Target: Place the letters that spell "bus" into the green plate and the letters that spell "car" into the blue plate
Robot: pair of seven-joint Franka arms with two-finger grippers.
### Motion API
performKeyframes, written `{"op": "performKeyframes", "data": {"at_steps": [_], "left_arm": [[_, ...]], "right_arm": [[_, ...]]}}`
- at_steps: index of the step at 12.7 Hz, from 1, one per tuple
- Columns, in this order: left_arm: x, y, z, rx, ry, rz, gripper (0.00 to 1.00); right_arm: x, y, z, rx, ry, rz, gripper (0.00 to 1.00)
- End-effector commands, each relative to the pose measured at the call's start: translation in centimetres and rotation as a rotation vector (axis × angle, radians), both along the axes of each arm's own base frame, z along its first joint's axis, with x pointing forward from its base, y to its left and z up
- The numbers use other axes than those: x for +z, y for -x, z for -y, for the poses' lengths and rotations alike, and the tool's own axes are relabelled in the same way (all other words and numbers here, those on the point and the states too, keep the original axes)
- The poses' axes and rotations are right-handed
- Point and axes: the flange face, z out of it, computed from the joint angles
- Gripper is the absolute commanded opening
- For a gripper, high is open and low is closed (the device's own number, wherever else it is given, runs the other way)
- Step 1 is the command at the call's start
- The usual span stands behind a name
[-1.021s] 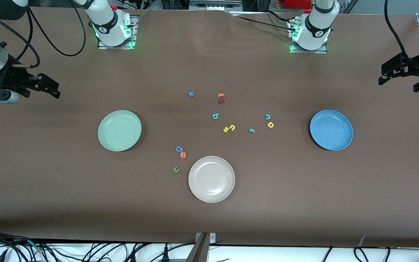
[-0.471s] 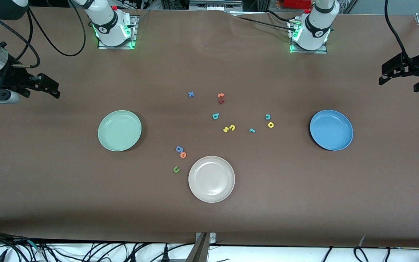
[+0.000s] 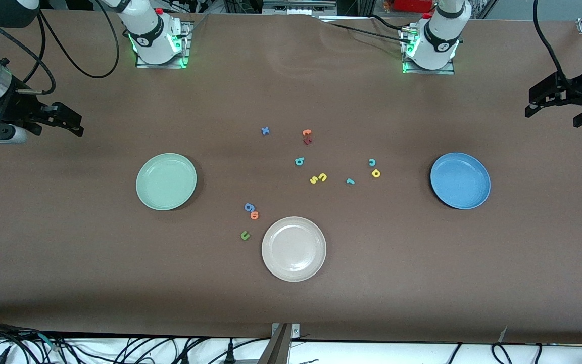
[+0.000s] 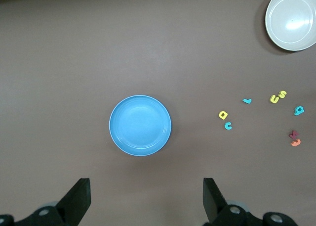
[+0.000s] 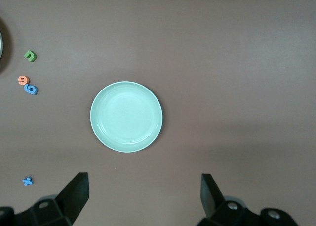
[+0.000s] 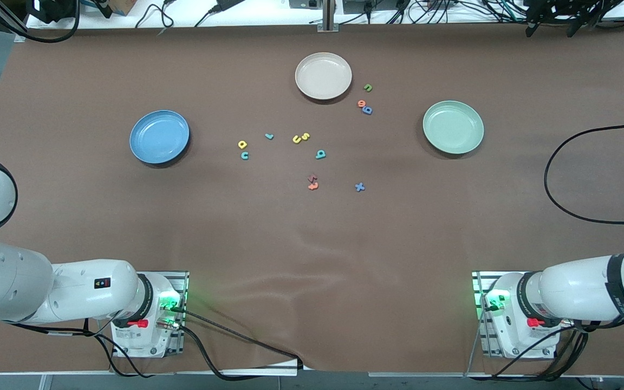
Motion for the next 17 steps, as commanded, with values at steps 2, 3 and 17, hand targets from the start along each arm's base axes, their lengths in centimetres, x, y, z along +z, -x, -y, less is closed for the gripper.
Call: {"op": "performKeyframes", "data": {"at_steps": [2,3,17], "left_arm": [[0.6,0.4,0.0,0.011,-0.007,0.000,1.00],[0.6,0.4,0.0,0.012,-0.006,0.000,1.00],[0.7,0.4,0.0,0.013,-0.007,0.001,1.00]], "right_arm": [[0.5,0.1,0.1,0.009,-0.019,0.004,1.00],[0.4,0.1,0.1,0.009,-0.019,0.002,1.00],[-0.5,-0.2,0.2,-0.001,-0.007,-0.025,1.00]]}}
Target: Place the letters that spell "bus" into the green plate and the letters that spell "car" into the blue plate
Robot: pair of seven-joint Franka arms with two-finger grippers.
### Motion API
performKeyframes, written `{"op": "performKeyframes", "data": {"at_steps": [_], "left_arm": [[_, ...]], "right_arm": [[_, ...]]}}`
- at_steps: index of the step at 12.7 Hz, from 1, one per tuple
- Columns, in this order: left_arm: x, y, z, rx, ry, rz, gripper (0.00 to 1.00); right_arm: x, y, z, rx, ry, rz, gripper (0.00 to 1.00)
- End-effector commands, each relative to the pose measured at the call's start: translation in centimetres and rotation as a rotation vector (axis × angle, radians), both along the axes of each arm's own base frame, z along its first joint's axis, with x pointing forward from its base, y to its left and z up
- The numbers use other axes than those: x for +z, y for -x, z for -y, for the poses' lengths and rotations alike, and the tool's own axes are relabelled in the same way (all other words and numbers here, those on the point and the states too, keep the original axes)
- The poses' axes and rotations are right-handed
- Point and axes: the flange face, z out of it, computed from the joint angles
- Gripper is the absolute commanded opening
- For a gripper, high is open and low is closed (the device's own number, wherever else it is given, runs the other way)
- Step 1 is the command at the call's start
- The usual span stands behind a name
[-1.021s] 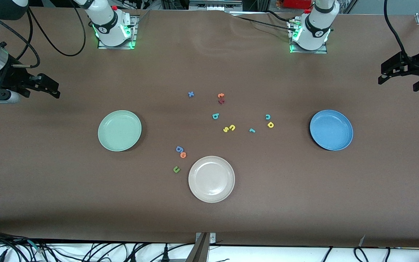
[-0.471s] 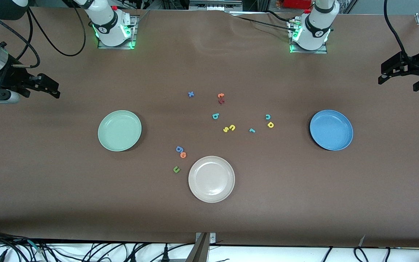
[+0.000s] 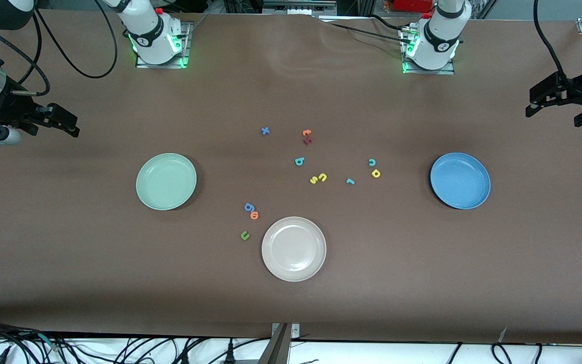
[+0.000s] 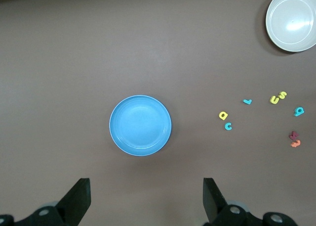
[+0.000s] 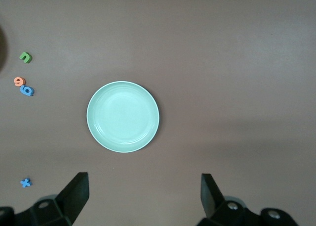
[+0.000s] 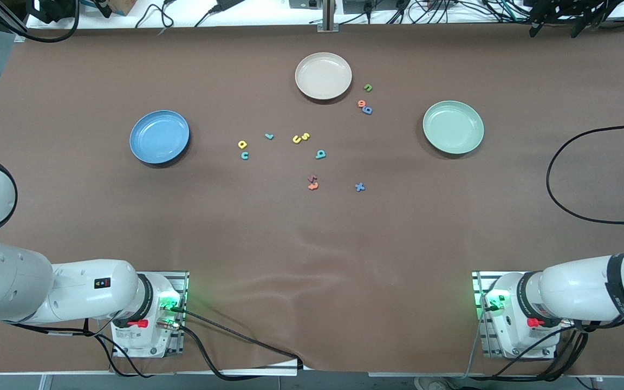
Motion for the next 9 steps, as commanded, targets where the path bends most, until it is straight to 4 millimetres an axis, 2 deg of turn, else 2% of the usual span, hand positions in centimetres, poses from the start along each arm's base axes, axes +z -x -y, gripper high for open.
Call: {"op": "performKeyframes", "data": {"at_steps": [1,6,9], "left_arm": [[0.6,0.4,-0.1,0.007,-0.007,0.000,1.00],[0.6,0.4,0.0,0.007,-0.007,-0.001,1.00],[0.6,0.4,-0.2,0.010,-0.005,0.000,1.00]], "right_arm": [[-0.4,-0.1,-0.8,0.016,-0.007,-0.022,1.00],[-0.6,0.0,-1.0,0.016,-0.007,-0.030,1.00],[-2.6,0.2,-2.7,0.044,-0.005,-0.120,1.00]]}}
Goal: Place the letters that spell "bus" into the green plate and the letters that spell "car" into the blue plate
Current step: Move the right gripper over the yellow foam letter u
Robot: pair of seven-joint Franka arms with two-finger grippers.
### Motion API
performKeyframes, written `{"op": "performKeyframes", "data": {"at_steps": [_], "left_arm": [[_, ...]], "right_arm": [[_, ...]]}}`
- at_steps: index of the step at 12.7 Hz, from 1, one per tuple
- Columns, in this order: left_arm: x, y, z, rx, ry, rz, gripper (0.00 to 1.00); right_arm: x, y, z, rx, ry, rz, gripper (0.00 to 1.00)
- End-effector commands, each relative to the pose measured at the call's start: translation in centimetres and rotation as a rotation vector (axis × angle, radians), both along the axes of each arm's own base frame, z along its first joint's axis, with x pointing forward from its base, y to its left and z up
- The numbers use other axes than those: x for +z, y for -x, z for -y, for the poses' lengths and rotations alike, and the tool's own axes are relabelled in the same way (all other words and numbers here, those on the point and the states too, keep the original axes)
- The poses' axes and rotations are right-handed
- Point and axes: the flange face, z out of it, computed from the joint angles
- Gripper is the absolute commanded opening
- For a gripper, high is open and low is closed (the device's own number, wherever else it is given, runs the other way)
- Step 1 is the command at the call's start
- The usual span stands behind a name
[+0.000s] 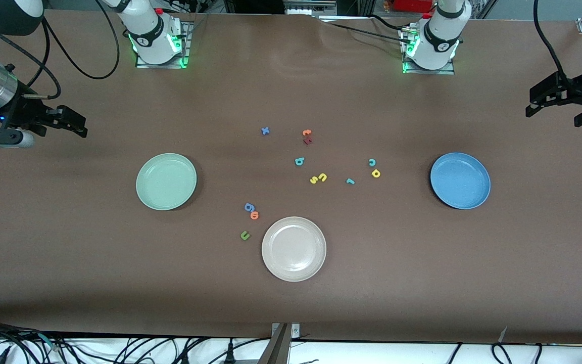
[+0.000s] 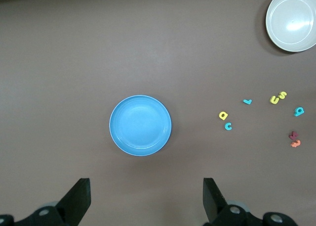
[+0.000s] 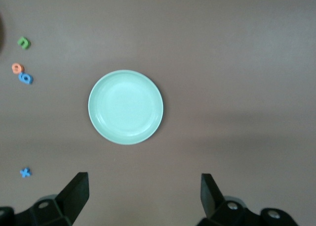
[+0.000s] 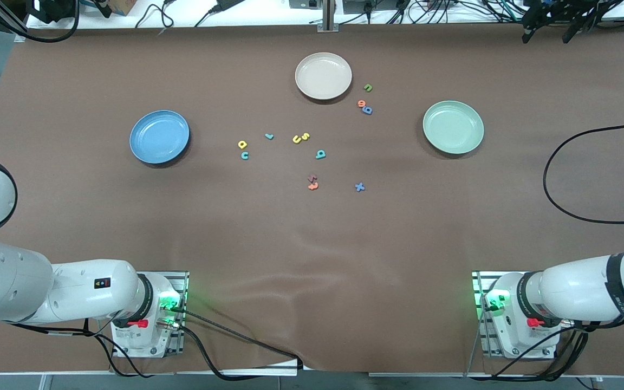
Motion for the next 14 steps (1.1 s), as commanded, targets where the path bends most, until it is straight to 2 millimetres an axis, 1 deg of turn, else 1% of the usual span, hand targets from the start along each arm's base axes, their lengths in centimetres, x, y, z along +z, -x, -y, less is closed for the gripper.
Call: {"op": "performKeyframes", "data": {"at_steps": [1,2,3,4,5,6,7,8,10,12,14], "left_arm": [[0.6,0.4,-0.2,0.010,-0.005,0.000,1.00],[0.6,0.4,-0.1,0.009,-0.007,0.000,1.00],[0.6,0.4,0.0,0.007,-0.007,-0.001,1.00],[0.6,0.4,0.0,0.007,-0.007,-0.001,1.00],[0.6,0.4,-0.1,0.009,-0.007,-0.001,1.00],[0.6,0.4,-0.1,0.009,-0.007,0.000,1.00],[0.6,0.4,-0.1,0.009,-0.007,-0.001,1.00],[0.6,0.4,-0.1,0.009,-0.007,-0.001,1.00],[0.6,0.4,-0.2,0.010,-0.007,0.000,1.00],[0.5,0.3,0.0,0.007,-0.007,-0.001,1.00],[0.5,0.3,-0.2,0.009,-0.007,-0.001,1.00]], "right_arm": [[-1.8,0.1,-2.9,0.046,-0.007,-0.072,1.00],[-2.5,-0.2,-4.6,0.049,-0.003,-0.075,1.00],[-2.8,-0.2,-6.6,0.013,0.007,-0.070,1.00],[-3.6,-0.2,-8.6,-0.034,0.017,-0.072,1.00],[-4.7,-0.1,-11.3,-0.058,0.024,-0.075,1.00],[-5.6,0.2,-14.8,-0.086,0.032,-0.062,1.00],[-6.7,0.8,-19.0,-0.153,0.040,-0.038,1.00],[-8.0,1.3,-22.6,-0.232,0.049,-0.013,1.00],[-10.0,2.4,-29.4,-0.312,0.037,0.017,1.00],[-11.5,3.2,-34.5,-0.376,0.039,0.020,1.00],[-14.3,4.9,-40.4,-0.395,0.043,0.027,1.00]]}}
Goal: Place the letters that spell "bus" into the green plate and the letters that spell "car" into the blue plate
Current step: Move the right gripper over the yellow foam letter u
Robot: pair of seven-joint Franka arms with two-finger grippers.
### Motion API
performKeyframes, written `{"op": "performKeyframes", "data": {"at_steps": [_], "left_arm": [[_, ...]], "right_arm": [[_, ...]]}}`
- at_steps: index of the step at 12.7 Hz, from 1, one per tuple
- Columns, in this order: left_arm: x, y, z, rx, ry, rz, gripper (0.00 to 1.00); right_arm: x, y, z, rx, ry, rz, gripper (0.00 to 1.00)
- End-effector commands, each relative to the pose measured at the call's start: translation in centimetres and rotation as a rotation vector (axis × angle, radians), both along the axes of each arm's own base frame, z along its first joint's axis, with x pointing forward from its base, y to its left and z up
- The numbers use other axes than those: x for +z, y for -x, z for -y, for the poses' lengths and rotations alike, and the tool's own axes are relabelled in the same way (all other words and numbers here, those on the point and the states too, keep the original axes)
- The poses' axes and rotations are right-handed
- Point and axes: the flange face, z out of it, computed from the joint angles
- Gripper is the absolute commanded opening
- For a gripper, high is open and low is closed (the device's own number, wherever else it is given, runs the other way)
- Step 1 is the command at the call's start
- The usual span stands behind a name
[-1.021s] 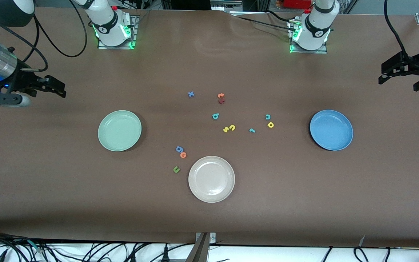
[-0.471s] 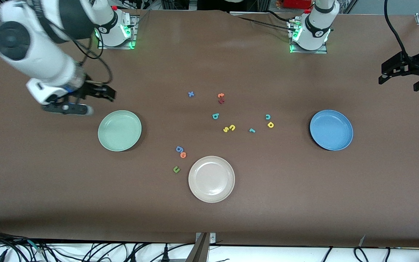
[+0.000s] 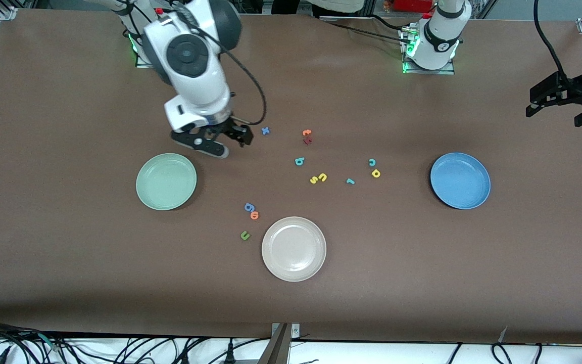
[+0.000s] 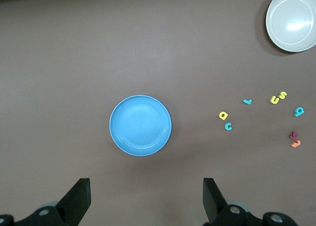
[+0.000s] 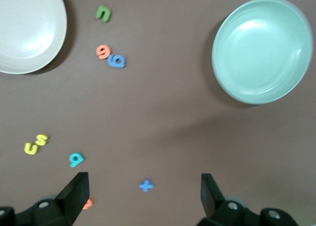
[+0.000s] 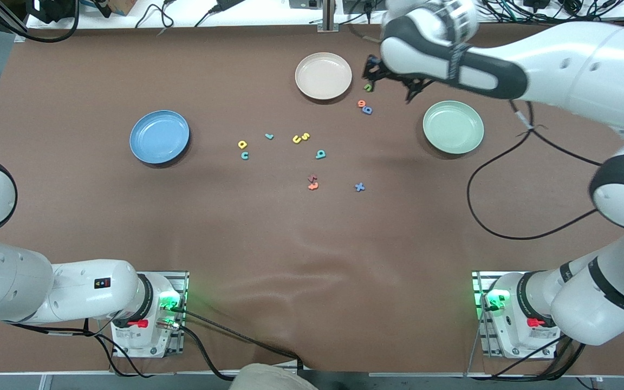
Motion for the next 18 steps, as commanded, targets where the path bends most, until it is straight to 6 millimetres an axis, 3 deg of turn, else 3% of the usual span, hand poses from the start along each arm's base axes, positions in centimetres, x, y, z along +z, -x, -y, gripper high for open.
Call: {"op": "performKeyframes", "data": {"at_steps": [1,3,6,7,10,12,14,16,18], "left_arm": [[0.5,0.3,-0.5,0.013,-0.007,-0.002,1.00],[0.5,0.3,-0.6,0.008,-0.007,-0.002,1.00],[0.6,0.3,-0.6,0.007,-0.005,0.000,1.00],[0.4,0.2,-1.5,0.022,0.007,-0.002,1.00],[0.3,0.2,-2.3,0.036,0.006,-0.002,1.00],[0.2,0.1,-2.7,0.044,0.008,-0.003,1.00],[-0.6,-0.3,-3.2,0.055,0.006,-0.018,1.00],[-2.2,-1.0,-3.3,0.057,0.001,-0.046,1.00],[-3.6,-1.5,-3.5,0.059,0.003,-0.072,1.00]], "right_arm": [[-3.2,0.4,-7.0,-0.099,-0.021,0.030,1.00],[-6.7,1.9,-12.1,-0.223,-0.070,0.080,0.99],[-12.2,2.5,-16.6,-0.358,-0.172,0.143,0.99],[-13.8,2.4,-17.9,-0.399,-0.217,0.164,0.99],[-17.9,2.4,-20.7,-0.449,-0.287,0.191,0.83],[-19.2,2.1,-21.8,-0.450,-0.333,0.212,0.80],[-22.6,2.0,-21.9,-0.431,-0.325,0.222,0.79],[-23.5,2.7,-22.1,-0.365,-0.277,0.242,0.69],[-24.4,2.9,-22.0,-0.341,-0.251,0.250,0.68]]}}
